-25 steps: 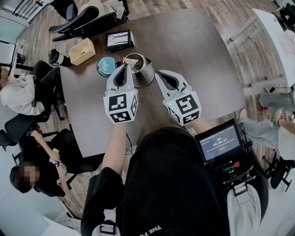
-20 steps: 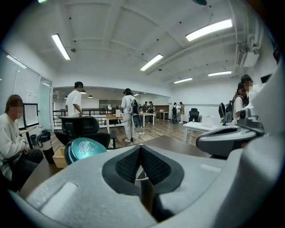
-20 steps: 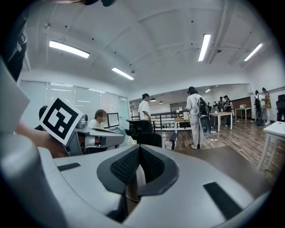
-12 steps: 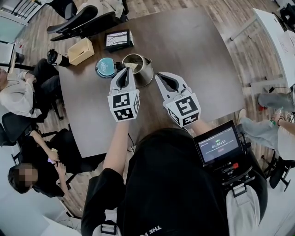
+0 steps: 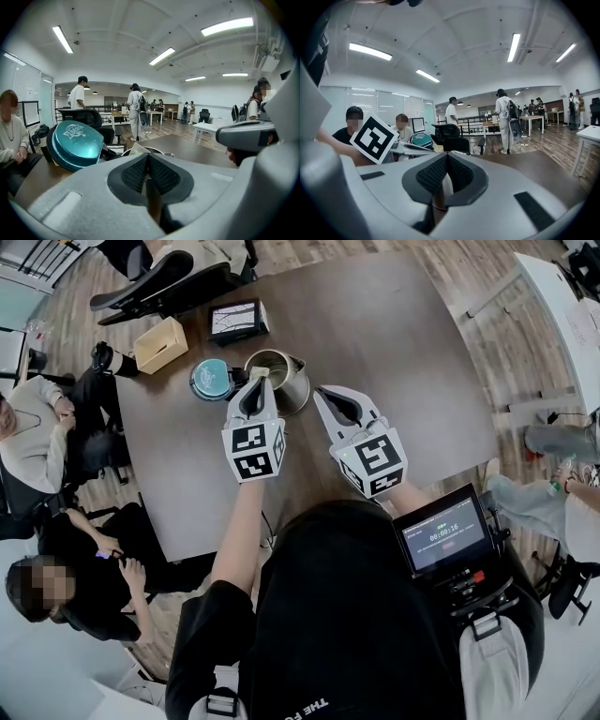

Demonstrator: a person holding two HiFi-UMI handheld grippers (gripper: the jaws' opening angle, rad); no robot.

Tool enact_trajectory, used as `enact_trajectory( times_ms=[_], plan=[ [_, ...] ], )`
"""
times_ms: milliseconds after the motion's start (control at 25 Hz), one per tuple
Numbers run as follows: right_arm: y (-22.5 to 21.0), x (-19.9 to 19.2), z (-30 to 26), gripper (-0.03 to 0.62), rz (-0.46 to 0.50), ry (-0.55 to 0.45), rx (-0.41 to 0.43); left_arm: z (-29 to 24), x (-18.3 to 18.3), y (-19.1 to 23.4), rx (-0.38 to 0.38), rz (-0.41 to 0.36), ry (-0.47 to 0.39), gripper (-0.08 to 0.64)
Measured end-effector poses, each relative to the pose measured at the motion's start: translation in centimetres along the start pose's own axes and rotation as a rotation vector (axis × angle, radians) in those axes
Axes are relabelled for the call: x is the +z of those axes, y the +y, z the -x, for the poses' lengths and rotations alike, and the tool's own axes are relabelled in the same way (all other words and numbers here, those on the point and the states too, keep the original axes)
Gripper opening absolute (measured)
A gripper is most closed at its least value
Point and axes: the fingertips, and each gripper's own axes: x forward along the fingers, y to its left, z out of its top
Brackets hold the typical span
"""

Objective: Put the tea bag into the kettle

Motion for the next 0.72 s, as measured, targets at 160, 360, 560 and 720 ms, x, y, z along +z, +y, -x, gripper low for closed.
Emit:
enact_trajectory(
  times_ms=[160,360,560,720],
  plan=[
    [0.0,0.0,0.0,0.005,-0.004,0.001,0.003,-0.2,-0.1,-0.5,-0.015,-0.005,0.008,0.006],
    [-0.2,-0.2,0.1,0.005,-0.005,0.002,-0.002,-0.5,-0.5,-1.2,-0.036,-0.009,0.017,0.006],
    [-0.1,0.2,0.0,0.005,-0.005,-0.006,-0.005,-0.7,-0.7,-1.4,-0.047,-0.007,0.031,0.006],
    [-0.2,0.1,0.0,0.005,-0.001,-0.005,-0.006,-1.1,-1.1,-1.4,-0.04,-0.019,0.042,0.006]
  ],
)
